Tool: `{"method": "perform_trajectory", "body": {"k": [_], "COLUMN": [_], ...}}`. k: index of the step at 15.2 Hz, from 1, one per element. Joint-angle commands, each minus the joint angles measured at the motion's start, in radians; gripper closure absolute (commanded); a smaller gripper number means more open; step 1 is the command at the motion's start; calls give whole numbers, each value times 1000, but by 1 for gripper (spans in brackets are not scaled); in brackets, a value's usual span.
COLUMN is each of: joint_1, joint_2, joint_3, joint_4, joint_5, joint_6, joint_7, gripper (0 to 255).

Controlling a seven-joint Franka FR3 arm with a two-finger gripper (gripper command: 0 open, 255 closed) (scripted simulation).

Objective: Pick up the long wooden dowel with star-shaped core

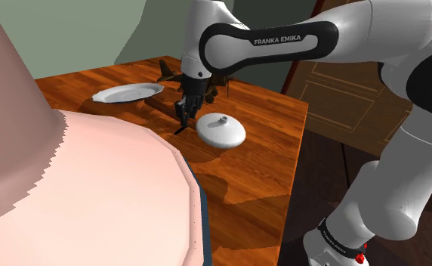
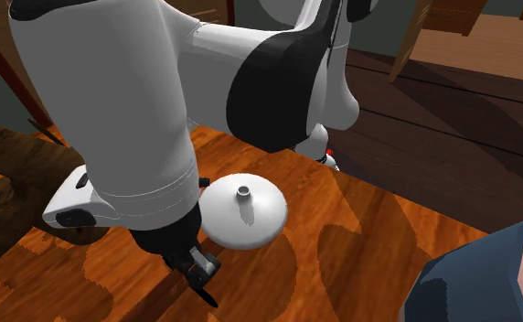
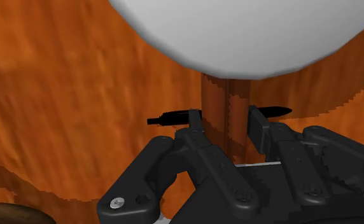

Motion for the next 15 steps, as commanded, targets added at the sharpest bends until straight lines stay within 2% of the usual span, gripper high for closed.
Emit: {"method": "perform_trajectory", "body": {"k": [1, 13, 15], "joint_1": [0, 2, 2], "joint_2": [-3, -2, -2], "joint_3": [0, 2, 2], "joint_4": [20, 183, 185], "joint_5": [1, 1, 1], "joint_6": [-22, -184, -186], "joint_7": [0, -1, -1], "gripper": [255, 255, 255]}}
